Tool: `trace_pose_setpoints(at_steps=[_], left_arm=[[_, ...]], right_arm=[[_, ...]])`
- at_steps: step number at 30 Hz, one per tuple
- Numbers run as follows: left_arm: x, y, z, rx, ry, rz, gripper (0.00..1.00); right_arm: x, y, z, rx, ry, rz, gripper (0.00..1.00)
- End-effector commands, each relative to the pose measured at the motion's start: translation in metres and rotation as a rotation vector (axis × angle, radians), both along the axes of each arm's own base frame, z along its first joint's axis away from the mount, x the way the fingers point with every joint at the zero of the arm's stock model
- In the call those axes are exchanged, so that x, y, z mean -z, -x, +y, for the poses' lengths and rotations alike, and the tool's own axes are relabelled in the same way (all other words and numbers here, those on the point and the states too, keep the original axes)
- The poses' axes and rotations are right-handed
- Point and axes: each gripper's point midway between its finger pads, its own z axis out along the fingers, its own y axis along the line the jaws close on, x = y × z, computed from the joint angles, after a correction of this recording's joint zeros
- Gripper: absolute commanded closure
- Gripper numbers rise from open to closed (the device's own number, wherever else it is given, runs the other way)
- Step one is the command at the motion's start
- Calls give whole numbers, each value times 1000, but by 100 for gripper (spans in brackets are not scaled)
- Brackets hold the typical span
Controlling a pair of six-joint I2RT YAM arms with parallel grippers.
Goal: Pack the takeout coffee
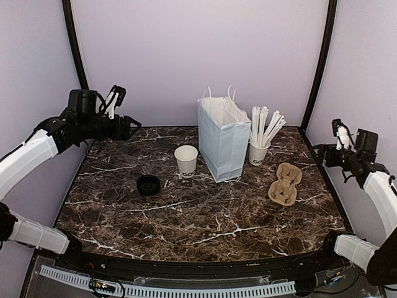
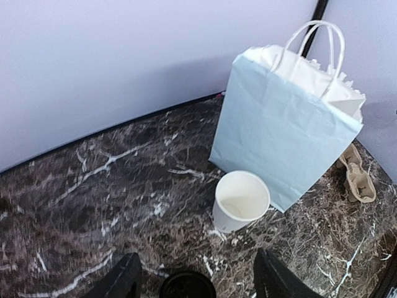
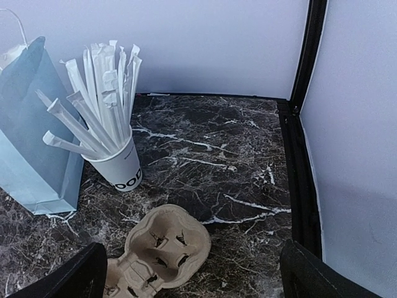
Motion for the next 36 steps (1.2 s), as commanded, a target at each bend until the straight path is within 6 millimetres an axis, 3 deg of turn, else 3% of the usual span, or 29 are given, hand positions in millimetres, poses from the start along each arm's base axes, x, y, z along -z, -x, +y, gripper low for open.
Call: trace_pose_setpoints(at_steps=[1,5,12,16,19,26,36], left_arm=[[-15,0,-31,92,-28,87,42],[-3,-10,-59,117,-153,156,49],[25,-13,-121,242,-215,229,48],[47,-7,-156,364,-224,292,59],[75,-5,-178,416,-268,365,61],[120,-34,-192,344,-378,367,61],[143,-46,-198,334,-410,373,69]], right_arm=[[-8,-1,5,-57,45,-72,2],[-7,0,6,-67,58,-81,2],[-5,0,10,-97,64,-89,2],[-5,1,11,-104,72,-96,3],[-5,1,10,-101,79,-98,3],[-4,2,9,-103,91,-99,3],[0,2,10,-110,101,-96,3]])
